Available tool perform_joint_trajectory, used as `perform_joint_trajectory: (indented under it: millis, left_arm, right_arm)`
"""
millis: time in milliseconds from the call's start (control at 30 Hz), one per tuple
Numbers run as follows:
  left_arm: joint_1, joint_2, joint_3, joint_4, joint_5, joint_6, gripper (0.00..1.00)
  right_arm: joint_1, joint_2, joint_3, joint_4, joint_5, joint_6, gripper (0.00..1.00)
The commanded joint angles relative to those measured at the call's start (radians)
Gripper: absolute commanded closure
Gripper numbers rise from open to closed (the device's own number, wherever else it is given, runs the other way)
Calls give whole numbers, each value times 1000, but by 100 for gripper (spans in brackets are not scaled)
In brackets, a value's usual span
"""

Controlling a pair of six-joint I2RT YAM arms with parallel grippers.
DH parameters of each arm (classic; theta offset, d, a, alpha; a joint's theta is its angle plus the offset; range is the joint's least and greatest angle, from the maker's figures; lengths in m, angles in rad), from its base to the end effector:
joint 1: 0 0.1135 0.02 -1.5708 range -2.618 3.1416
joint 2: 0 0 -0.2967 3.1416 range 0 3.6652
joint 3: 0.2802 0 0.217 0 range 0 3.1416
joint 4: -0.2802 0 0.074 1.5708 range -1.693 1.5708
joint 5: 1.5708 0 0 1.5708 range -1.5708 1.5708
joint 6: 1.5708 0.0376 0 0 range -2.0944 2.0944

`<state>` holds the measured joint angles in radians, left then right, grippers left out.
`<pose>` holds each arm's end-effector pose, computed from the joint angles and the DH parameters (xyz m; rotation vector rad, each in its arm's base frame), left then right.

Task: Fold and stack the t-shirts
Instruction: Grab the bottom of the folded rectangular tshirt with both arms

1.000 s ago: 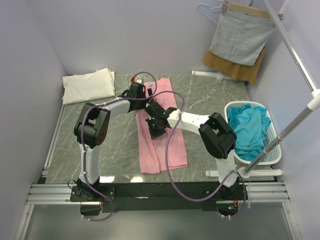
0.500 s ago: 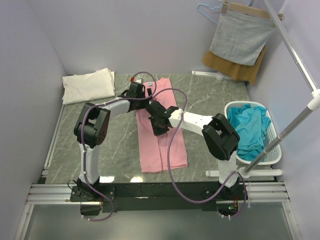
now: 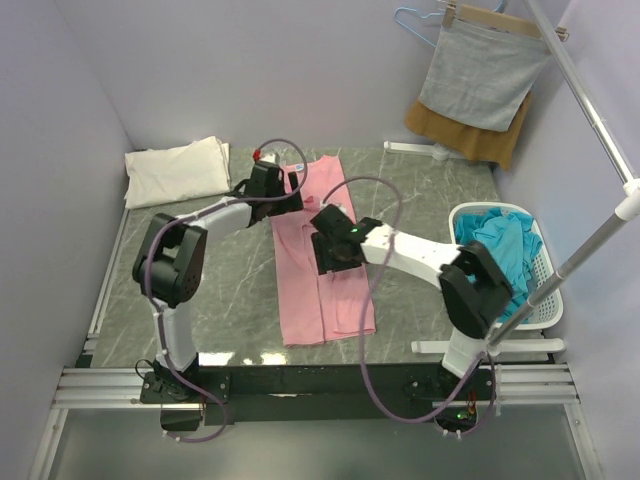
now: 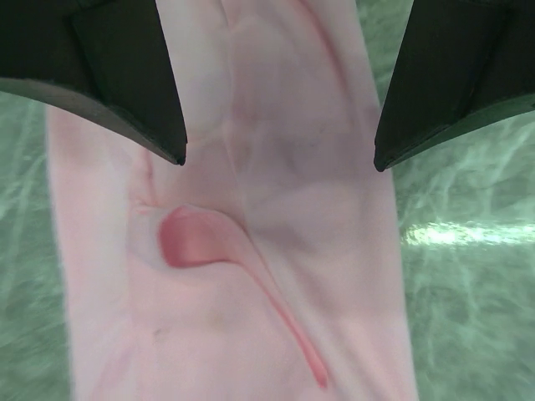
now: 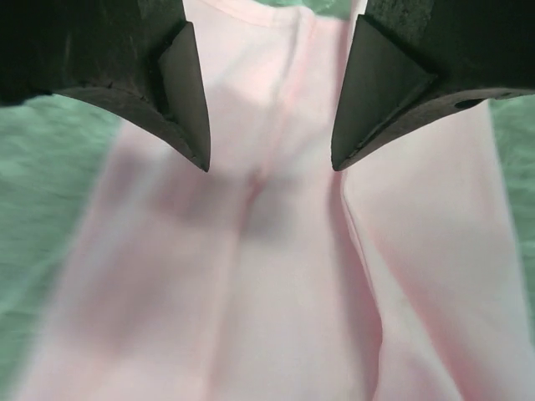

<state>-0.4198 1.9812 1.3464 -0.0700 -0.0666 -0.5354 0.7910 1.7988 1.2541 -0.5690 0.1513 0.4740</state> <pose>0.3908 -0.1717 0.2380 -0.1689 2.3038 -0.4224 0.2470 0.2417 0.2460 -0.3760 2.6519 0.2045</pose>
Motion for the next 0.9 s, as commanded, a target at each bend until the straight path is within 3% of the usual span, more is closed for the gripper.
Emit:
perform_joint_trajectory:
  millis: [0, 133, 300, 367, 600, 867]
  left_arm:
    - [4, -203, -16, 32, -47, 17, 1]
    - [3, -319, -97, -14, 3, -35, 1]
    - [-11, -491, -416, 62, 131, -135, 1]
    - [-36, -579, -524, 62, 120, -179, 1]
    - [-253, -797, -731, 0, 18, -346, 1]
    - [-422, -990, -905, -34, -27, -547, 4]
  right_arm:
    - [-61, -174, -79, 15, 33, 8, 32]
    - [-125, -263, -168, 14, -1, 5, 29]
    - [-208, -366, -332, 63, -116, 24, 29]
    - [-211, -397, -387, 81, -146, 37, 29]
    - [-211, -533, -522, 107, -242, 97, 31]
    - [-210, -650, -666, 133, -292, 166, 32]
